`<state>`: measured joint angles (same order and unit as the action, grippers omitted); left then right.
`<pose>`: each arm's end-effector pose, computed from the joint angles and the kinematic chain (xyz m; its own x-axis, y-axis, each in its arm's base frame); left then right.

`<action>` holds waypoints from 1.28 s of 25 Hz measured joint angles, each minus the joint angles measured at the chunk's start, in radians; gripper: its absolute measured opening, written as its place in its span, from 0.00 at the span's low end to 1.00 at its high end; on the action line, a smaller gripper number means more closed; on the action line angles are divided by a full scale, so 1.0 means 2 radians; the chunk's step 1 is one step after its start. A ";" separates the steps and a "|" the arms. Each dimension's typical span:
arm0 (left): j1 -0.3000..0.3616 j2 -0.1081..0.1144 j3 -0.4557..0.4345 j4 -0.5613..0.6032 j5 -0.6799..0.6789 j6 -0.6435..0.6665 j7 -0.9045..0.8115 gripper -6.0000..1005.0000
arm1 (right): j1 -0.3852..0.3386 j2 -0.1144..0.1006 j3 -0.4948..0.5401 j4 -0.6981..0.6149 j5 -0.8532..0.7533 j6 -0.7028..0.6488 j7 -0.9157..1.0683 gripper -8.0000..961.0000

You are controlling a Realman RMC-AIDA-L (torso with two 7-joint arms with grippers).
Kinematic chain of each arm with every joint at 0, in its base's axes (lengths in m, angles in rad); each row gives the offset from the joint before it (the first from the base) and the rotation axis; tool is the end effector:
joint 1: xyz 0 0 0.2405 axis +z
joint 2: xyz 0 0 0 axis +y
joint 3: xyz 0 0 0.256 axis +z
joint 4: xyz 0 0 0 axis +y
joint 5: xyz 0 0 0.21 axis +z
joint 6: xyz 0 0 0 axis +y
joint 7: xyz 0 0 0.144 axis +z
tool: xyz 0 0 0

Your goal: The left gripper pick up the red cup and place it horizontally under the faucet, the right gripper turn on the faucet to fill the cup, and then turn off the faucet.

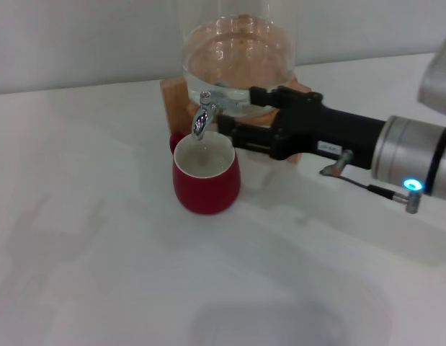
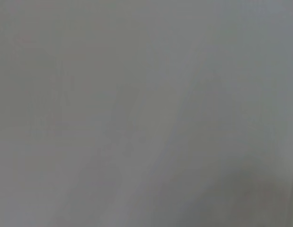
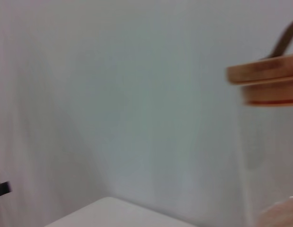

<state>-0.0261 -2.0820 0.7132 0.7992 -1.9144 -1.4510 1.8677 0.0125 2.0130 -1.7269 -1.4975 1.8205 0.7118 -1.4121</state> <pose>-0.3548 0.2397 0.1074 0.4974 0.0482 0.8662 0.7975 -0.4184 -0.4347 0.1679 0.3039 0.0045 0.6909 -0.2161 -0.6899 -0.5868 -0.7249 -0.3606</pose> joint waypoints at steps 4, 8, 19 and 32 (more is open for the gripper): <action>0.000 0.000 0.000 0.000 0.000 0.000 0.000 0.88 | -0.010 0.000 0.028 0.002 0.005 0.011 -0.001 0.83; 0.000 0.000 0.000 0.000 0.000 0.001 0.000 0.88 | -0.012 0.000 0.065 0.018 0.011 0.033 -0.006 0.83; 0.000 0.000 0.002 0.000 0.001 0.004 -0.004 0.88 | 0.002 -0.002 0.218 0.109 0.036 0.130 -0.070 0.83; 0.005 0.008 -0.037 0.022 0.100 0.001 -0.118 0.88 | 0.022 -0.001 0.370 0.155 -0.018 0.096 -0.121 0.83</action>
<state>-0.0160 -2.0654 0.6399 0.8426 -1.7146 -1.4489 1.6317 0.0557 2.0102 -0.9859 -1.1877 1.7855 0.9035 -1.6532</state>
